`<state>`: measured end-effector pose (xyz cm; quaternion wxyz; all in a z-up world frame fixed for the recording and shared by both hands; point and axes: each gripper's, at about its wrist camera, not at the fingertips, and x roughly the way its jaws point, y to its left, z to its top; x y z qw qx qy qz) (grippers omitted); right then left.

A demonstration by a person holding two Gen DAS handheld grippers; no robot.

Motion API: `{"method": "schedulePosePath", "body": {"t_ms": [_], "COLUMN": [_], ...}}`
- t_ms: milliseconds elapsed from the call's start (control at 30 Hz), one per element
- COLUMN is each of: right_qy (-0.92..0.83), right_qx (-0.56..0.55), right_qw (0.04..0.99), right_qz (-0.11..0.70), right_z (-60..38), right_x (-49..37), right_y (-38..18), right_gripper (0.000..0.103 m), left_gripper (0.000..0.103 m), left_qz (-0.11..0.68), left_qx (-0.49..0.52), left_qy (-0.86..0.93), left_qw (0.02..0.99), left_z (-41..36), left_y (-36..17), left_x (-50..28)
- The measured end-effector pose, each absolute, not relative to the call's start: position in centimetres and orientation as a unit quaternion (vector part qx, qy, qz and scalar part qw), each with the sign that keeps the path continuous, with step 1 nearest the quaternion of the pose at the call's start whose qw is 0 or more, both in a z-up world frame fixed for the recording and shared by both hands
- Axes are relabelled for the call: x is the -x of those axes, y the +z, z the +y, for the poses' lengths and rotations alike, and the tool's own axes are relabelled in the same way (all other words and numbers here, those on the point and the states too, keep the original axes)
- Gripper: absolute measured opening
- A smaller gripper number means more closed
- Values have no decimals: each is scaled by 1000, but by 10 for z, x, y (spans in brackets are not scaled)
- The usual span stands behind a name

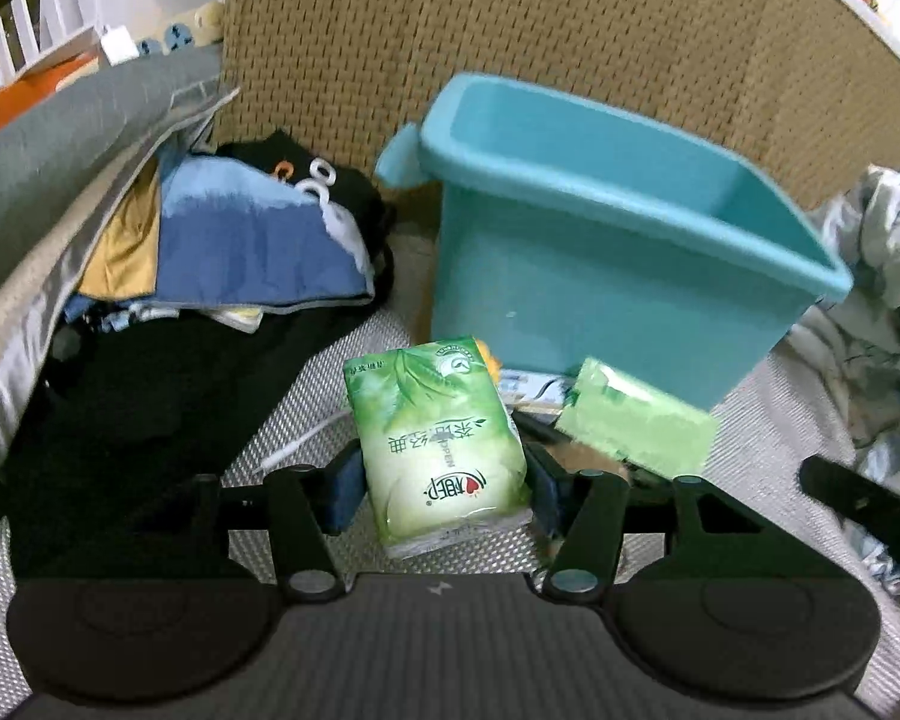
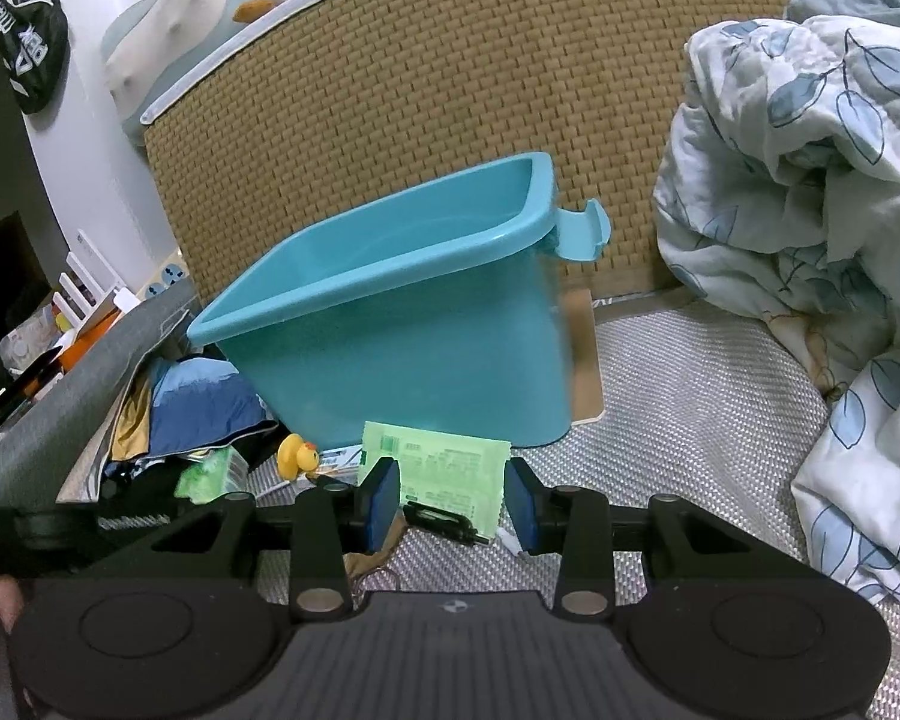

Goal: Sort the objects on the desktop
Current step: 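Carry the green tissue pack with the left gripper over the teal bin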

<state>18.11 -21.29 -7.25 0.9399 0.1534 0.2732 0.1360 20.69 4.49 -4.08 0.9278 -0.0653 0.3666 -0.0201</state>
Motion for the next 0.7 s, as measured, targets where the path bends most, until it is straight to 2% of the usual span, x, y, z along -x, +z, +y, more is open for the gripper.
{"method": "schedulePosePath", "body": {"t_ms": [367, 700], "right_qy": [137, 136], "right_qx": [-154, -166], "right_qw": [939, 935], "right_qz": [276, 281], "right_z": [-213, -216], "right_x": [-180, -183], "right_y": [-74, -77], "right_gripper": [43, 43], "left_gripper": [59, 59], "left_qz": [295, 279], "left_qx": [52, 46], "left_qy": [-53, -78], "left_qw": [953, 956], "left_z": [34, 13], "left_y": [39, 89], "left_x": [-196, -243]}}
